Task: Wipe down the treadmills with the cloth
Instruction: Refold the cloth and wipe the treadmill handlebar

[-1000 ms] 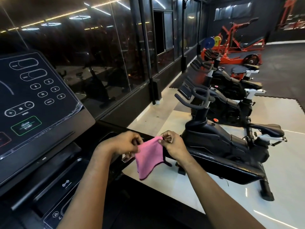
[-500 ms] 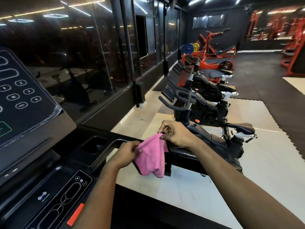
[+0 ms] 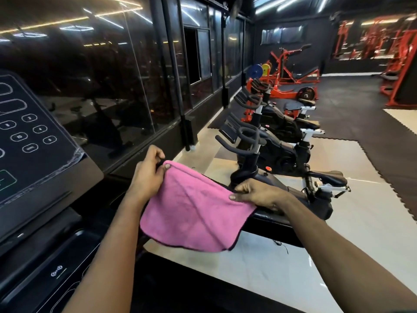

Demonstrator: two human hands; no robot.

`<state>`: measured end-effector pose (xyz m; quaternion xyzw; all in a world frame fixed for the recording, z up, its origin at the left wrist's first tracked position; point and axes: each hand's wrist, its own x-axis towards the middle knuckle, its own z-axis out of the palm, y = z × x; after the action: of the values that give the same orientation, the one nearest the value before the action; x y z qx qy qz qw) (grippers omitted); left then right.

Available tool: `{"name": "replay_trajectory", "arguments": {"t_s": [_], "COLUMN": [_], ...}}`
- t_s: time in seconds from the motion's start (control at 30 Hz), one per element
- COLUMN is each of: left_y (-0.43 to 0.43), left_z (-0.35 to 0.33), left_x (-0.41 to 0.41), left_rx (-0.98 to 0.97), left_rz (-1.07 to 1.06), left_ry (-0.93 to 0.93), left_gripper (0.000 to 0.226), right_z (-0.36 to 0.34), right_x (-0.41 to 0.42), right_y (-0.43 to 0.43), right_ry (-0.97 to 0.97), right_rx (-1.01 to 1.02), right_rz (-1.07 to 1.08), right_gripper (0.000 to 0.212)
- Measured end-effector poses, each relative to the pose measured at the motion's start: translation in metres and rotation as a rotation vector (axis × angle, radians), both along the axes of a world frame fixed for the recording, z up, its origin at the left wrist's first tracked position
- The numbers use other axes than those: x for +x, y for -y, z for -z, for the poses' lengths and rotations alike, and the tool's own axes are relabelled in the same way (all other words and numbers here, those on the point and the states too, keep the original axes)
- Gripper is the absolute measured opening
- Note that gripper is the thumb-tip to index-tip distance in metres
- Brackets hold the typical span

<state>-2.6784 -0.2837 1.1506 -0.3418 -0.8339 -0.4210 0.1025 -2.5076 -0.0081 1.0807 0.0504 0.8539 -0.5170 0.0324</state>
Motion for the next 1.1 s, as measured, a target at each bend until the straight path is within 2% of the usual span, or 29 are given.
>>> {"name": "replay_trajectory", "arguments": {"t_s": [0.07, 0.13, 0.2, 0.27, 0.33, 0.4, 0.47, 0.5, 0.53, 0.57, 0.63, 0.7, 0.77, 0.8, 0.83, 0.9, 0.93, 1.0, 1.03, 1.1], "left_y": [0.003, 0.008, 0.017, 0.028, 0.038, 0.041, 0.038, 0.036, 0.033, 0.03, 0.023, 0.017, 0.018, 0.021, 0.025, 0.034, 0.038, 0.044, 0.045, 0.045], "left_z": [0.001, 0.001, -0.002, -0.006, -0.022, -0.054, -0.087, -0.095, -0.096, -0.088, -0.054, -0.017, 0.007, 0.013, 0.015, 0.012, 0.009, 0.004, 0.004, 0.007], "left_x": [0.004, 0.007, 0.004, -0.001, -0.004, -0.011, -0.027, -0.034, -0.037, -0.038, -0.034, -0.027, -0.026, -0.026, -0.027, -0.028, -0.026, -0.023, -0.025, -0.032], "left_rx": [0.059, 0.131, 0.158, 0.097, 0.028, 0.088, 0.244, 0.289, 0.297, 0.257, 0.086, -0.052, -0.082, -0.084, -0.086, -0.153, -0.239, -0.446, -0.52, -0.548], "left_rz": [-0.037, -0.084, -0.118, -0.127, -0.118, -0.142, -0.17, -0.148, -0.121, -0.125, -0.176, -0.269, -0.355, -0.371, -0.345, -0.156, -0.04, 0.111, 0.121, 0.066], "left_ry": [-0.008, -0.03, -0.046, -0.015, -0.037, -0.123, -0.116, -0.024, 0.118, 0.244, 0.356, 0.358, 0.412, 0.452, 0.499, 0.623, 0.686, 0.732, 0.699, 0.59], "left_gripper": [0.025, 0.024, 0.024, 0.024, 0.023, 0.023, 0.03, 0.042, 0.056, 0.067, 0.071, 0.06, 0.061, 0.066, 0.072, 0.086, 0.09, 0.088, 0.081, 0.056], "right_z": [0.007, 0.011, 0.009, -0.003, -0.03, -0.075, -0.111, -0.119, -0.117, -0.106, -0.059, -0.011, 0.014, 0.02, 0.022, 0.015, 0.012, 0.008, 0.005, 0.001], "right_x": [0.0, -0.003, -0.007, -0.009, -0.011, -0.017, -0.03, -0.036, -0.044, -0.053, -0.065, -0.073, -0.075, -0.072, -0.07, -0.063, -0.061, -0.059, -0.059, -0.058], "right_y": [-0.002, -0.005, -0.006, -0.004, -0.007, -0.011, -0.013, -0.009, -0.003, 0.009, 0.036, 0.05, 0.047, 0.046, 0.042, 0.03, 0.021, 0.005, -0.002, -0.007], "right_ry": [0.045, 0.042, -0.01, -0.055, -0.074, -0.187, -0.422, -0.498, -0.497, -0.475, -0.368, -0.258, -0.106, -0.016, 0.025, 0.031, 0.028, 0.067, 0.121, 0.158], "right_rx": [-0.043, -0.076, -0.092, -0.05, -0.004, 0.003, -0.185, -0.342, -0.449, -0.522, -0.582, -0.592, -0.466, -0.452, -0.467, -0.498, -0.496, -0.391, -0.286, -0.118], "right_rz": [-0.064, -0.035, 0.07, 0.141, 0.1, 0.078, 0.244, 0.336, 0.382, 0.35, 0.251, 0.363, 0.557, 0.583, 0.605, 0.594, 0.58, 0.531, 0.513, 0.491], "right_gripper": [0.028, 0.013, 0.018, 0.023, 0.024, 0.022, 0.024, 0.031, 0.041, 0.048, 0.04, 0.023, 0.022, 0.021, 0.016, 0.01, 0.017, 0.049, 0.061, 0.063]}}
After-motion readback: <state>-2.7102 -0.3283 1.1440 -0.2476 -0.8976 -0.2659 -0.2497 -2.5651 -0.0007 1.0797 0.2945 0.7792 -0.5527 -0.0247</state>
